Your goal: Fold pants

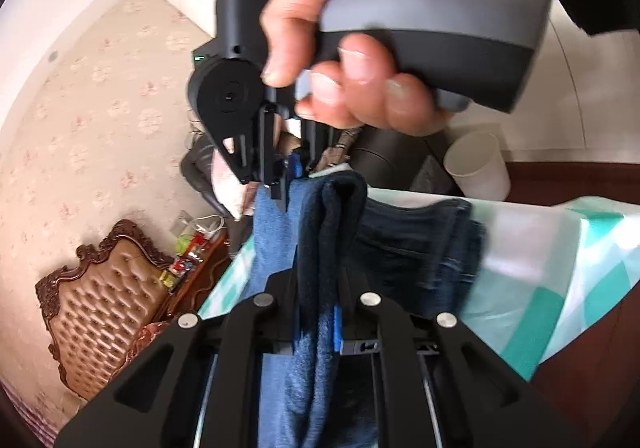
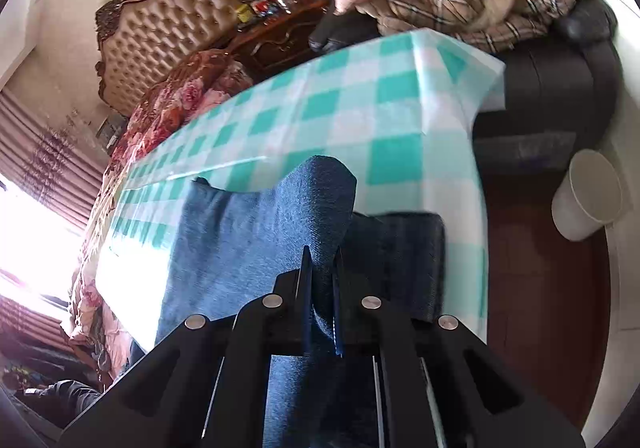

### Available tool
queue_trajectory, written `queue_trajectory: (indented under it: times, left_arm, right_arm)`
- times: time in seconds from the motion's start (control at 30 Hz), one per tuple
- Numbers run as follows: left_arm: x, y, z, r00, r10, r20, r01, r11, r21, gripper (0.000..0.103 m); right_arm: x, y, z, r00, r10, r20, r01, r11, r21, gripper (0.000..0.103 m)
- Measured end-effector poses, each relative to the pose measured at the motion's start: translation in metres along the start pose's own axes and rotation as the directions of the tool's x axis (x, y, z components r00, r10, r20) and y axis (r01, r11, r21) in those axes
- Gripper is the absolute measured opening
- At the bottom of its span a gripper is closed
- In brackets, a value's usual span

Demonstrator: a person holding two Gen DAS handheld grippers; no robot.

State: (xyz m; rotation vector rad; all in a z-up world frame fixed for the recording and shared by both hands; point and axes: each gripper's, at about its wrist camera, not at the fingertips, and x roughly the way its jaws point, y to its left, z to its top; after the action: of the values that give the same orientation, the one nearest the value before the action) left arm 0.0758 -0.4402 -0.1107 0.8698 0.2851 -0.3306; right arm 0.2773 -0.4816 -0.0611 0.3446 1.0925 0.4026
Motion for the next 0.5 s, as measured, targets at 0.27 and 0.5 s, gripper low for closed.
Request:
queue_trajectory:
  times: [0.27,0.5]
  left_arm:
    - [0.008,-0.017,-0.001,1.0,-0.015,0.014,0.015,0.999,0.043,0.011]
    - [0.019,-0.019,-0.014,0.984,-0.181,-0.003,0.181,0.984,0.005,0.044]
  right_arm:
    - [-0.01,-0.018,-0.01,0.998,0.043,0.054,-0.043,0.999,0.003,0.008]
    - [0.011,-0.049,-0.029,0.998,0.0,0.07,-0.005,0.997,0.072,0.018]
